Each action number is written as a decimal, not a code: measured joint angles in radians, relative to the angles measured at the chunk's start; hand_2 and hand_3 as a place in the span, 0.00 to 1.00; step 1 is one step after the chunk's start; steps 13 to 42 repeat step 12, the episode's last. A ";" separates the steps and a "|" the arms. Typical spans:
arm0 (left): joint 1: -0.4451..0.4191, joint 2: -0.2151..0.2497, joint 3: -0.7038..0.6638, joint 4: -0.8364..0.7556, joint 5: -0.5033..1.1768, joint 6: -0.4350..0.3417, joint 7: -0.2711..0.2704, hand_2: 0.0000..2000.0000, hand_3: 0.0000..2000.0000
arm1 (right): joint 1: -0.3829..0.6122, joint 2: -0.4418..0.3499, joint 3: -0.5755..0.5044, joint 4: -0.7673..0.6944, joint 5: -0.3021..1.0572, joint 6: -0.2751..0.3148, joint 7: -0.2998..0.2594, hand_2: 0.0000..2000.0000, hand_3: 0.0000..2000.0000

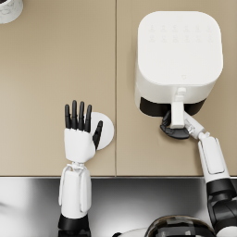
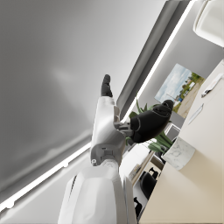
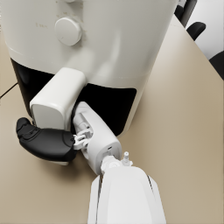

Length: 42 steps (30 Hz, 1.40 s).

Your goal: Pick up the carrot and place it into the air fryer

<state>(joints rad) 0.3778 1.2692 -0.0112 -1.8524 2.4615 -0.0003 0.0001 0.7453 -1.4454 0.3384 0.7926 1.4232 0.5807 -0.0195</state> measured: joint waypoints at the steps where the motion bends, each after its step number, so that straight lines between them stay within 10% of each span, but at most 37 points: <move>1: -0.004 0.000 0.000 0.001 0.000 0.000 0.000 0.00 0.00 | 0.001 0.004 0.008 0.000 -0.002 -0.005 0.001 1.00 1.00; 42: -0.014 0.000 -0.001 0.002 0.000 0.000 0.000 0.00 0.00 | -0.001 0.010 0.029 0.003 -0.008 -0.038 0.009 1.00 1.00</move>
